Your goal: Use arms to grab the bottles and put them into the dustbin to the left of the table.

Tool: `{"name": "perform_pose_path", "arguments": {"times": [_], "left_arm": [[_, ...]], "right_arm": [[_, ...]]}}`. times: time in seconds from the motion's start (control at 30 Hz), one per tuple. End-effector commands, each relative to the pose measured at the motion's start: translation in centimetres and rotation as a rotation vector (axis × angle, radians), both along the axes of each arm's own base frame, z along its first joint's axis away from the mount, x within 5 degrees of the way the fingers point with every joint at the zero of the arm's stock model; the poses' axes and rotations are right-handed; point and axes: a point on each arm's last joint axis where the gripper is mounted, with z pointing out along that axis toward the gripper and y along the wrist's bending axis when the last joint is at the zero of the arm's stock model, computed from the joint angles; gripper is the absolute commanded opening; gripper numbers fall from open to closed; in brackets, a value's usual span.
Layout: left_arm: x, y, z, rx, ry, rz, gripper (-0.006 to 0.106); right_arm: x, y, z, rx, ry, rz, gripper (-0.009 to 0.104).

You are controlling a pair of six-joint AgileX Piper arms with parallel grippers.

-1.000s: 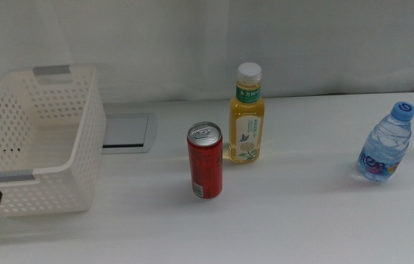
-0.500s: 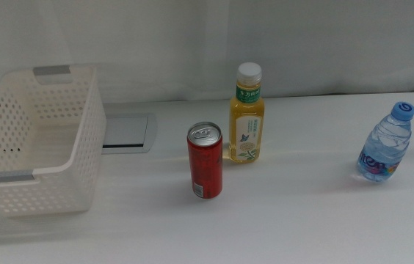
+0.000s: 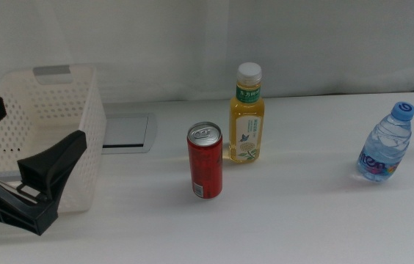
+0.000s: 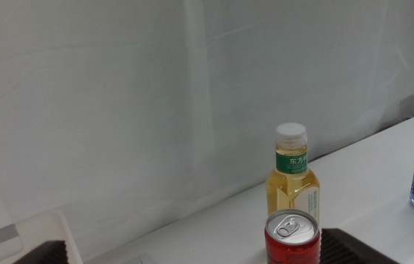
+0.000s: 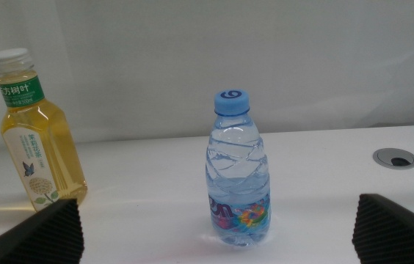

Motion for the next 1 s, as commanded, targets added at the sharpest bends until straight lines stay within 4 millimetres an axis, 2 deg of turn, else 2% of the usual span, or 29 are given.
{"name": "perform_pose_path", "arguments": {"times": [0.0, 0.07, 0.2, 0.47, 0.63, 0.8, 0.97], "left_arm": [[0.2, -0.2, 0.2, -0.012, -0.011, -0.009, 0.089], [0.3, -0.3, -0.5, 0.028, 0.007, -0.014, 0.089], [0.6, -0.4, -3.0, -0.046, 0.095, 0.011, 0.089], [0.1, 0.0, -8.1, -0.155, 0.135, 0.059, 0.089], [-1.0, -1.1, -10.7, -0.117, 0.171, -0.053, 0.089], [-1.7, -2.2, -12.8, -0.115, 0.18, -0.147, 0.089], [-0.9, -3.0, -13.7, -0.08, 0.179, -0.155, 0.089]], "right_arm": [[-0.1, -0.1, -0.5, -0.003, 0.005, -0.007, 0.103], [-0.1, -0.1, -0.5, -0.003, 0.005, -0.007, 0.103], [-0.1, -0.1, -0.5, -0.003, 0.005, -0.007, 0.103], [-0.1, -0.1, -0.5, -0.003, 0.005, -0.007, 0.103], [-0.1, -0.1, -0.5, -0.011, 0.003, -0.006, 0.103], [-0.1, -0.1, -0.5, -0.011, 0.003, -0.006, 0.103], [-0.1, -0.1, -0.5, -0.011, 0.003, -0.006, 0.103]]}}
